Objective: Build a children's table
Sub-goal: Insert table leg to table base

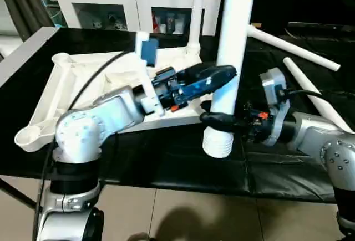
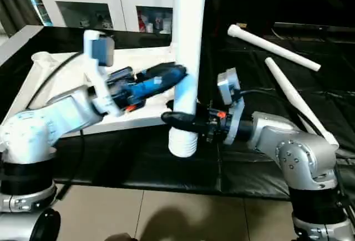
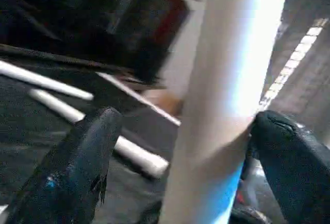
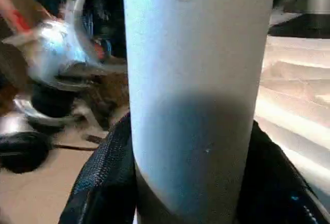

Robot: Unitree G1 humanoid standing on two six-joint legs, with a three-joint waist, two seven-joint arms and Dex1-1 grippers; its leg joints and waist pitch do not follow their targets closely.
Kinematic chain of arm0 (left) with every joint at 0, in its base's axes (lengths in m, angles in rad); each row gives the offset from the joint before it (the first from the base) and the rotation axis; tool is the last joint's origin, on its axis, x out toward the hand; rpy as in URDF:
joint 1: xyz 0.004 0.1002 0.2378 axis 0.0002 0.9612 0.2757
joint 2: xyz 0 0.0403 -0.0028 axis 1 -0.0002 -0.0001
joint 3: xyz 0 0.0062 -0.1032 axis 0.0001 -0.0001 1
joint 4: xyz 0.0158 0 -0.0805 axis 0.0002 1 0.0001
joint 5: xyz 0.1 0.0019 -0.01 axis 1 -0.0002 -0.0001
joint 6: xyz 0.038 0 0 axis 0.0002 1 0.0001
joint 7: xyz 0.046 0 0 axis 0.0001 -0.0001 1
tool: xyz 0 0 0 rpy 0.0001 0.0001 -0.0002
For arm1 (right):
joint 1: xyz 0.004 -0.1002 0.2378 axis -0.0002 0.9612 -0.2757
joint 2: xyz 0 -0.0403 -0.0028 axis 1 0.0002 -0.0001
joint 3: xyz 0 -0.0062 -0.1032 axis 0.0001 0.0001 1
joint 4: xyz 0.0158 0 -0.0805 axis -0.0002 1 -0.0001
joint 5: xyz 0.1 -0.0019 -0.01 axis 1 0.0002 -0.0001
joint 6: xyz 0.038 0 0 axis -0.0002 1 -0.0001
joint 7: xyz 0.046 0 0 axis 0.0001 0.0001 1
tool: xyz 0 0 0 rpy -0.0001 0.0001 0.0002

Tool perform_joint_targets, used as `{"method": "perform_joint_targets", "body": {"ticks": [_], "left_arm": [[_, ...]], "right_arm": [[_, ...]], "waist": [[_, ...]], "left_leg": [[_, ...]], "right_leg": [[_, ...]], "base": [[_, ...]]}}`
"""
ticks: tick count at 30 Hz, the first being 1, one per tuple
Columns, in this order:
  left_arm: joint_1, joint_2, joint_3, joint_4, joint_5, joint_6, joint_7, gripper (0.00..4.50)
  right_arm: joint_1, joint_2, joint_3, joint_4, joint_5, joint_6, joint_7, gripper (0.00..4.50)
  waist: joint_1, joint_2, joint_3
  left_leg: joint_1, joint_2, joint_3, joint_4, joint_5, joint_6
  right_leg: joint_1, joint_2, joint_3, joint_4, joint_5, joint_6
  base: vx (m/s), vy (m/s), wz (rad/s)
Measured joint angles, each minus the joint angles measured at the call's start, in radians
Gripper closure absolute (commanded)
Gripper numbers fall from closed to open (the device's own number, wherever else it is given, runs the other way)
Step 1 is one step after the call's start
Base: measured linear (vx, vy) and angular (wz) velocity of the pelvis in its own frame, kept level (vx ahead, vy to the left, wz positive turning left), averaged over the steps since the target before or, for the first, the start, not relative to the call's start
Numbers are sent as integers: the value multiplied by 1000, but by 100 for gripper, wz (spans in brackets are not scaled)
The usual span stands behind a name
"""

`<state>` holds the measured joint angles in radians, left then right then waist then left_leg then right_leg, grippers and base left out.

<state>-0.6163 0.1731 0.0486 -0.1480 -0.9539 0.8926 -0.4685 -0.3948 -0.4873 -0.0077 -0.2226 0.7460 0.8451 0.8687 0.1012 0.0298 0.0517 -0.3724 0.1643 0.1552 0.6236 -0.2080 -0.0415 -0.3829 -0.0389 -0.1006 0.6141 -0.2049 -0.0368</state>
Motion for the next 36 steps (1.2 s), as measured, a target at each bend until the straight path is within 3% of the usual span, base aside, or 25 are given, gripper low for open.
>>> {"method": "perform_joint_targets", "body": {"ticks": [6,9,12,16,25,34,36], "left_arm": [[-4,-72,-2,7,143,-89,202,5],[-4,-128,-25,10,203,-106,300,5],[-2,-190,-36,11,211,-113,340,5],[-2,-254,-51,44,256,-149,407,38],[-26,-235,-53,107,379,-223,483,122],[-26,-245,-53,114,414,-248,494,175],[-26,-248,-55,114,422,-251,494,204]], "right_arm": [[-49,65,72,47,-230,-75,-264,256],[-49,121,102,50,-287,-82,-355,256],[-49,150,135,33,-316,-95,-391,256],[-50,227,142,31,-348,-104,-481,256],[-50,309,148,28,-370,-110,-560,256],[-51,338,166,28,-387,-110,-572,256],[-51,342,166,28,-388,-111,-576,256]], "waist": [[-12,0,0],[-12,0,0],[-11,0,0],[-13,0,0],[-15,0,0],[-13,0,0],[-14,0,0]], "left_leg": [[0,0,1,0,1,0],[-1,0,1,0,1,0],[-2,0,1,0,1,0],[-2,0,1,0,0,1],[-1,0,1,0,0,1],[-2,0,1,0,0,1],[-1,0,1,0,0,1]], "right_leg": [[0,0,0,1,3,-3],[-1,-1,0,0,4,-5],[-1,-1,0,-1,4,-5],[-1,-1,0,-1,4,-5],[-1,-1,0,-1,5,-5],[-1,-1,0,-1,5,-5],[-1,-1,0,-1,5,-5]], "base": [[0,0,0],[0,0,0],[0,0,0],[0,0,0],[0,0,0],[0,0,0],[0,0,0]]}}
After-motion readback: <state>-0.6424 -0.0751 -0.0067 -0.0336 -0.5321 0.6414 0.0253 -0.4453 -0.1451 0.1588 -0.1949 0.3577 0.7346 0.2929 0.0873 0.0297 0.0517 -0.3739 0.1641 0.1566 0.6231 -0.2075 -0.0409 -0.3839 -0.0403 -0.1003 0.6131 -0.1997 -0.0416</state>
